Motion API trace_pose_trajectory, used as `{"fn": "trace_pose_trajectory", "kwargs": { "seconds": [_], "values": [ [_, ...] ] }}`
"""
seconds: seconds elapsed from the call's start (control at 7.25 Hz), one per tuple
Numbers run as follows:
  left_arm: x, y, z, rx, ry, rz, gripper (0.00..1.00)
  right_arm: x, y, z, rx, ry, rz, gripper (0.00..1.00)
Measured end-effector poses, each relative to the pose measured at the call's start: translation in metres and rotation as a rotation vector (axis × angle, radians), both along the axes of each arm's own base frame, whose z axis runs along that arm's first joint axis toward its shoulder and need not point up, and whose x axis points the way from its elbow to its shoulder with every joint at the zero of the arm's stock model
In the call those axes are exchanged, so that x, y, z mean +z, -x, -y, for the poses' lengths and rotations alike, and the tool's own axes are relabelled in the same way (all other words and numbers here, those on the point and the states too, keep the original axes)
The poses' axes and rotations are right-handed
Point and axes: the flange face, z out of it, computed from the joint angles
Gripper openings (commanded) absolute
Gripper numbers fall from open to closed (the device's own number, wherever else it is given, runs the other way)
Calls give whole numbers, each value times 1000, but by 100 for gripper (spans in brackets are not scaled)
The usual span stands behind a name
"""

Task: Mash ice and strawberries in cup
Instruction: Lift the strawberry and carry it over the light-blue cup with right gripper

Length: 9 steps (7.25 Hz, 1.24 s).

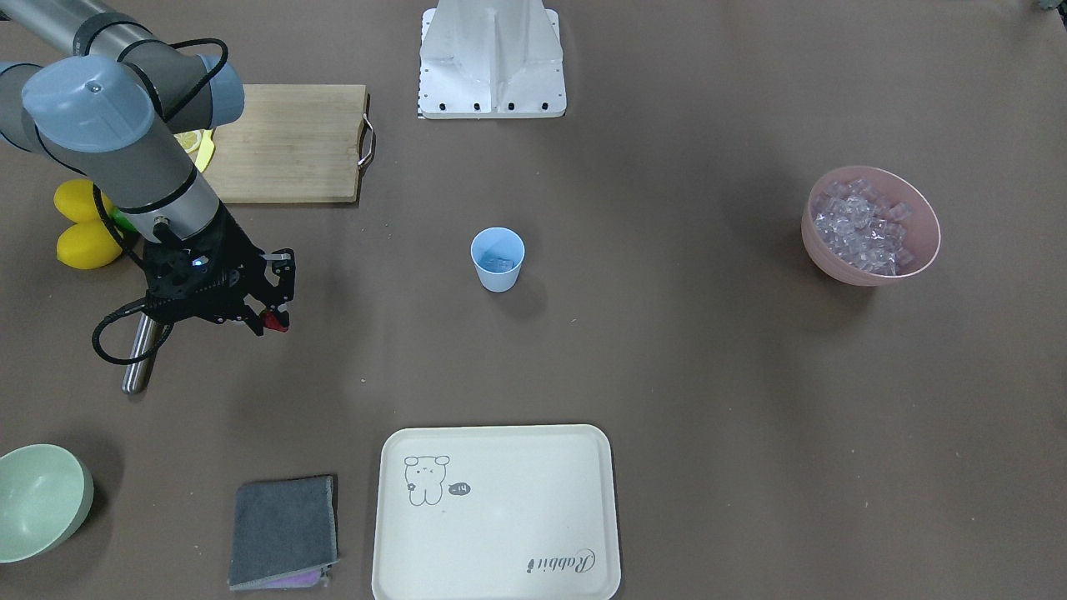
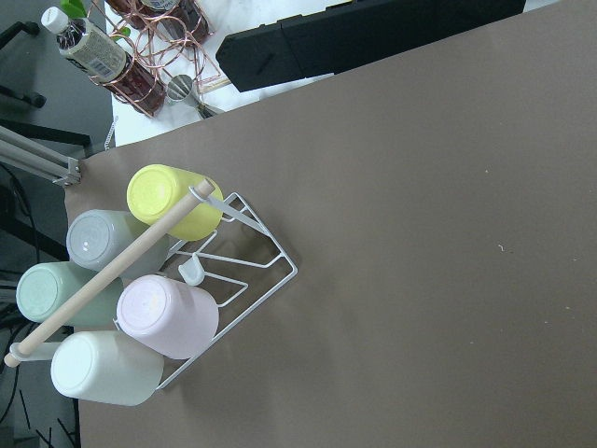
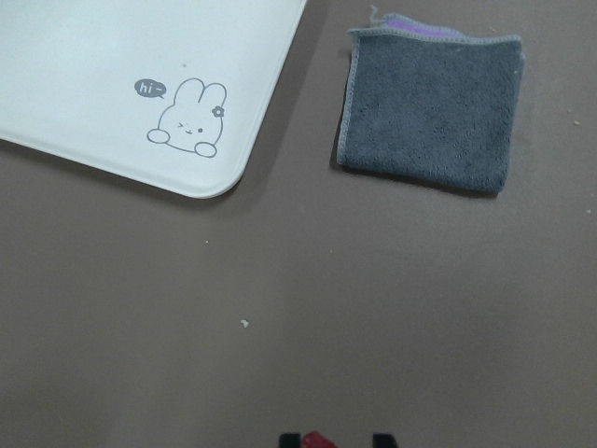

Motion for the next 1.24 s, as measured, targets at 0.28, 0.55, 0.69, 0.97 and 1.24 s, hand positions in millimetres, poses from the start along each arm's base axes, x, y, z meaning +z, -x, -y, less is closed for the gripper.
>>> {"fn": "trace_pose_trajectory", "kwargs": {
  "seconds": [0.28, 0.55, 0.69, 0.97, 1.24],
  "values": [
    [2, -27, 7, 41, 0, 4, 97, -40, 4, 1, -3, -56, 45, 0],
    [8, -45, 14, 66, 9, 4, 97, -71, 16, -13, -29, -110, 92, 0],
    [10, -47, 15, 68, 11, 4, 97, -80, 24, -23, -48, -138, 120, 0],
    [25, -47, 17, 70, 44, 0, 97, -92, 46, -42, -91, -176, 158, 0],
    [43, -39, 17, 57, 76, 0, 97, -100, 64, -59, -124, -195, 175, 0]
  ]
}}
